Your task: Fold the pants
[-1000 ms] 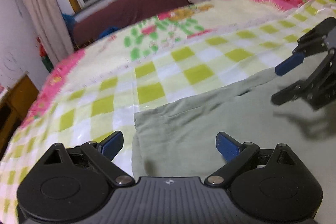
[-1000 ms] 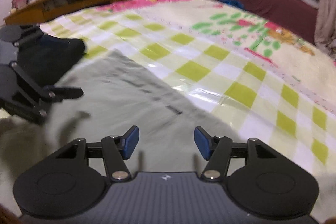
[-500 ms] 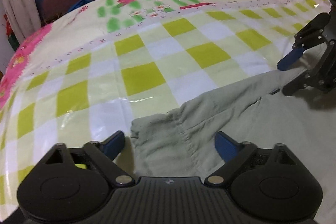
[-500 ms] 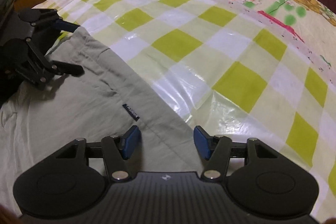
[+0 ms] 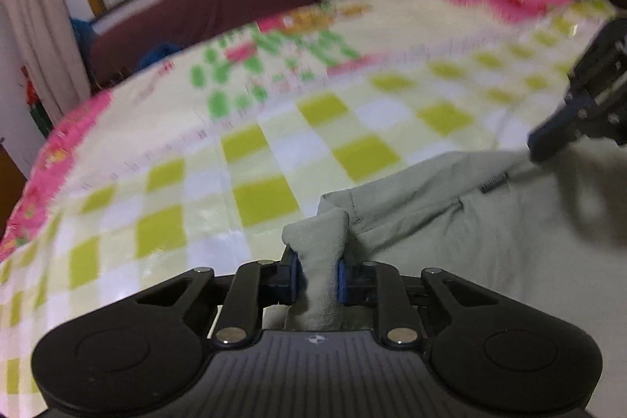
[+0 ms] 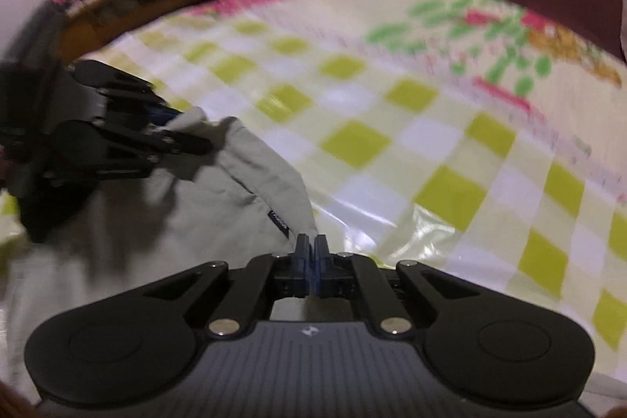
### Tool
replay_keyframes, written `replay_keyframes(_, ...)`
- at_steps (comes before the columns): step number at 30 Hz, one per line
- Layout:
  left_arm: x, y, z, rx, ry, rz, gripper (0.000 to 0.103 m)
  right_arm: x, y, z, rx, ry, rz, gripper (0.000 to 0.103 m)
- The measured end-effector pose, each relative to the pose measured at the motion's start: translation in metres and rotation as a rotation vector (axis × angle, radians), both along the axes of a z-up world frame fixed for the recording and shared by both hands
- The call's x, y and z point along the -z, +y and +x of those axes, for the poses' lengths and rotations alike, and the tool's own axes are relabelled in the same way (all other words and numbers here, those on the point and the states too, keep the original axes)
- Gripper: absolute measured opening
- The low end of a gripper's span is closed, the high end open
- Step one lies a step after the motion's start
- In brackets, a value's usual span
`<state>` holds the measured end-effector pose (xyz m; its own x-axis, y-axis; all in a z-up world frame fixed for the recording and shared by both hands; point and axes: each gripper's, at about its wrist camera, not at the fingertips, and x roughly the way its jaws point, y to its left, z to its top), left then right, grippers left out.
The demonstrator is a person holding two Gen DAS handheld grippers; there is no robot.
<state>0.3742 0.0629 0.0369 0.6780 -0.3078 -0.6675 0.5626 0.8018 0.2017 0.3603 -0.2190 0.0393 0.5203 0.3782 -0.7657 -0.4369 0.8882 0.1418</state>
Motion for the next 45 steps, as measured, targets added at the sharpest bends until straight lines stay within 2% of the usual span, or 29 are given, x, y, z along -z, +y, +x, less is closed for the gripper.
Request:
replay_keyframes(4,-0.042,0.031,-0.067,0.03,-0.056,-0.112,0.033,-0.041,0.006,-0.054,-0.044,-0.035,0.052,0.002)
replay_keyframes(7,-0.045,0.053,-0.133,0.029,-0.064,-0.117,0.033,-0.054,0.023,-0.117,-0.101,0.009,0.1,0.001)
replay_keyframes(9,-0.027,0.067,-0.165,-0.019,-0.02,-0.108,0.034,-0.042,0.043,-0.162,-0.142,0.065,0.106,0.001)
replay_keyframes(11,0.002,0.08,-0.19,-0.094,0.063,-0.102,0.034,-0.01,0.066,-0.201,-0.161,0.167,0.101,0.001)
replay_keyframes(13,0.022,0.084,-0.215,-0.127,0.076,-0.081,0.034,0.016,0.088,-0.228,-0.165,0.218,0.043,0.002)
replay_keyframes(14,0.026,0.084,-0.224,-0.139,0.06,-0.079,0.034,0.022,0.098,-0.24,-0.177,0.188,-0.017,0.002)
replay_keyframes(16,0.023,0.084,-0.234,-0.155,0.031,-0.102,0.034,0.015,0.115,-0.253,-0.219,0.029,-0.162,0.006)
replay_keyframes(17,0.019,0.084,-0.235,-0.16,0.019,-0.124,0.034,0.01,0.121,-0.254,-0.245,-0.045,-0.225,0.016)
replay_keyframes(18,0.014,0.085,-0.234,-0.161,0.006,-0.142,0.034,0.004,0.127,-0.249,-0.279,-0.114,-0.301,0.034)
replay_keyframes(19,0.009,0.086,-0.234,-0.157,-0.008,-0.153,0.034,0.001,0.128,-0.238,-0.294,-0.151,-0.342,0.039)
replay_keyframes(22,-0.003,0.087,-0.234,-0.138,-0.042,-0.171,0.034,-0.012,0.123,-0.199,-0.313,-0.255,-0.441,0.041)
replay_keyframes(24,-0.005,0.09,-0.237,-0.127,-0.045,-0.175,0.034,-0.017,0.119,-0.165,-0.329,-0.289,-0.483,0.042)
replay_keyframes(27,-0.001,0.092,-0.235,-0.113,-0.034,-0.183,0.033,-0.006,0.111,-0.116,-0.396,-0.239,-0.547,0.043)
replay_keyframes(32,0.004,0.094,-0.234,-0.101,-0.014,-0.196,0.033,0.035,0.092,-0.062,-0.442,-0.014,-0.527,0.043)
replay_keyframes(33,0.004,0.095,-0.233,-0.097,-0.013,-0.198,0.033,0.042,0.091,-0.059,-0.454,0.004,-0.525,0.042)
replay_keyframes(35,0.003,0.095,-0.229,-0.094,-0.018,-0.19,0.033,0.054,0.09,-0.055,-0.445,0.023,-0.534,0.027)
replay_keyframes(36,0.002,0.095,-0.226,-0.096,-0.026,-0.179,0.033,0.055,0.092,-0.056,-0.425,0.027,-0.538,0.003)
replay_keyframes(38,-0.003,0.093,-0.219,-0.096,-0.057,-0.156,0.034,0.05,0.089,-0.058,-0.357,0.024,-0.556,0.0)
replay_keyframes(40,-0.013,0.092,-0.211,-0.089,-0.095,-0.153,0.034,0.028,0.081,-0.06,-0.285,-0.008,-0.55,0.0)
replay_keyframes(42,-0.026,0.09,-0.205,-0.089,-0.145,-0.154,0.034,-0.008,0.069,-0.063,-0.205,-0.054,-0.523,0.0)
replay_keyframes(45,-0.046,0.09,-0.207,-0.094,-0.234,-0.161,0.034,-0.076,0.057,-0.1,-0.085,-0.153,-0.418,0.0)
